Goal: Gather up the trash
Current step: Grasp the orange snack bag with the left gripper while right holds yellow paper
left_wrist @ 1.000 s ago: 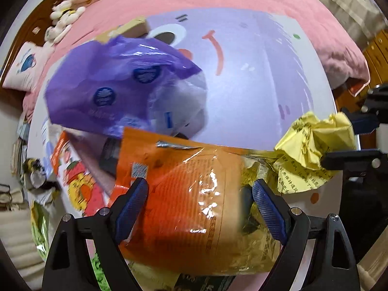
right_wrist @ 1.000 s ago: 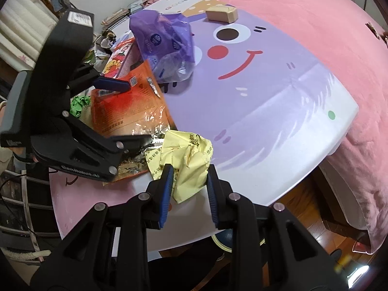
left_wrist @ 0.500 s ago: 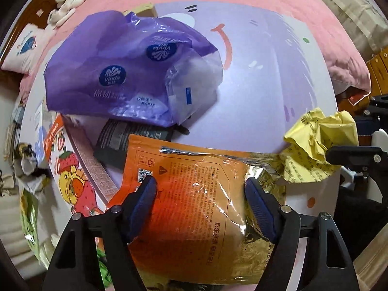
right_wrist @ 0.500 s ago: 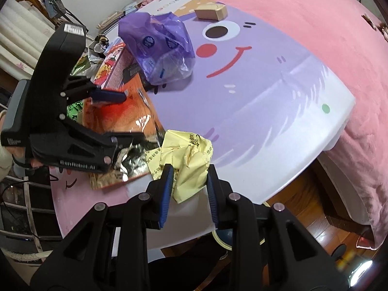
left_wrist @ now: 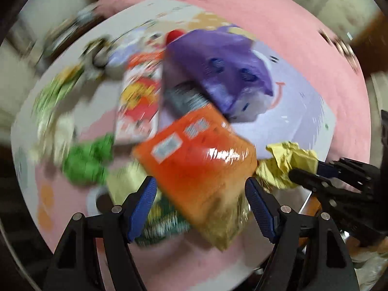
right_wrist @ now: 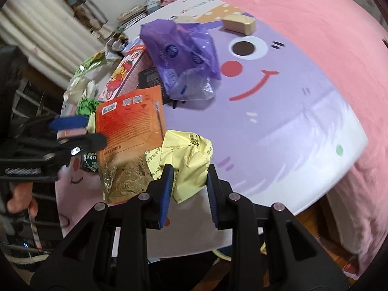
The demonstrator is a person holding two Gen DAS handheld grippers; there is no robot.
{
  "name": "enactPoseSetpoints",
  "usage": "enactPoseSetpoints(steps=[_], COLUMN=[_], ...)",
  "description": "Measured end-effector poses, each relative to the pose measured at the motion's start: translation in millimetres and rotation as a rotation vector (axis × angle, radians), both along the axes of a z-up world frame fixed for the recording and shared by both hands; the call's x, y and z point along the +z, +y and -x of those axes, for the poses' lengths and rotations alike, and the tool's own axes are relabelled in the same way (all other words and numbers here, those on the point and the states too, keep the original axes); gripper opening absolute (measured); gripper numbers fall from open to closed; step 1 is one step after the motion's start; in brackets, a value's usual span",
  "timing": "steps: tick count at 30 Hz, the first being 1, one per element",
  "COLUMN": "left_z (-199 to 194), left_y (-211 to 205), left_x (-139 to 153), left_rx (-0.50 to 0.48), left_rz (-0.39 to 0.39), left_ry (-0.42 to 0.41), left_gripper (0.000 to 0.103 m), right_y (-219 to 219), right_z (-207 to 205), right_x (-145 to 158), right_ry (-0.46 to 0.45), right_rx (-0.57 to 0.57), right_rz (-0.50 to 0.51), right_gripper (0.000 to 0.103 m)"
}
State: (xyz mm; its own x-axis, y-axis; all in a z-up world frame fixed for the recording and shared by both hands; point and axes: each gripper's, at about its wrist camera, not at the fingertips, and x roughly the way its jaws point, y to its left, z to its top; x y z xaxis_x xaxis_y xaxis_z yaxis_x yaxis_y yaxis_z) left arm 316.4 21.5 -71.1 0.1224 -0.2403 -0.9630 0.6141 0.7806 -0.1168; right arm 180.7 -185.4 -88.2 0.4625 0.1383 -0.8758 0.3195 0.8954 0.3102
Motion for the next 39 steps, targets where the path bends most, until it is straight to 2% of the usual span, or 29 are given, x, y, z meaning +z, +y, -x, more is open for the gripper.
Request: enactPoseSetpoints(steps=[2, 6, 9, 12, 18, 21, 24, 28, 33, 36, 39], left_z=[12, 21, 26, 28, 27, 28, 25, 7, -13, -17, -21], left_y=[8, 10, 7, 6, -10, -21, -33, -54, -77, -88, -105], left_x=[-4, -27, -31, -36, -44, -44, -45, -55, -79, -85, -89], left_rx=[0.064, 0.123, 0.134, 0.145, 0.124, 0.106, 0.099, 0.137, 0.223, 0.243, 0.249], left_rz=[0.010, 0.021, 0.053, 0.099, 0.125, 0.100, 0.093, 0.082, -0.003, -0.014, -0.070], left_ry=[0.041, 0.110, 0.111, 0.152, 0.098, 0.046, 0.027, 0.063, 0.136, 0.130, 0.105], left_gripper=[0.076, 0.076, 0.076, 0.074, 0.074, 0.074, 0.074, 0.074, 0.074, 0.076, 0.081], right_y=[0, -1, -3, -3, -2, -4, -6, -9, -10, -11, -12], right_z=[-6, -12, -12, -9, -4, -1, 0, 3, 8, 11, 12], right_x=[0, -1, -3, -7, -13, -12, -12, -15, -18, -21, -24], right_ry=[0.001, -0.003, 0.001, 0.004, 0.010, 0.004, 0.001, 0.005, 0.005, 0.007, 0.007], right_rx=[0.043, 0.087, 0.100, 0.103, 0.093, 0.080, 0.072, 0.054, 0.039, 0.035, 0.036], right_rz=[0.018, 0.032, 0.032, 0.026, 0.012, 0.006, 0.019, 0.022, 0.014, 0.009, 0.001], right_gripper=[0.024, 0.024, 0.024, 0.024, 0.024, 0.024, 0.024, 0.024, 0.024, 0.024, 0.024])
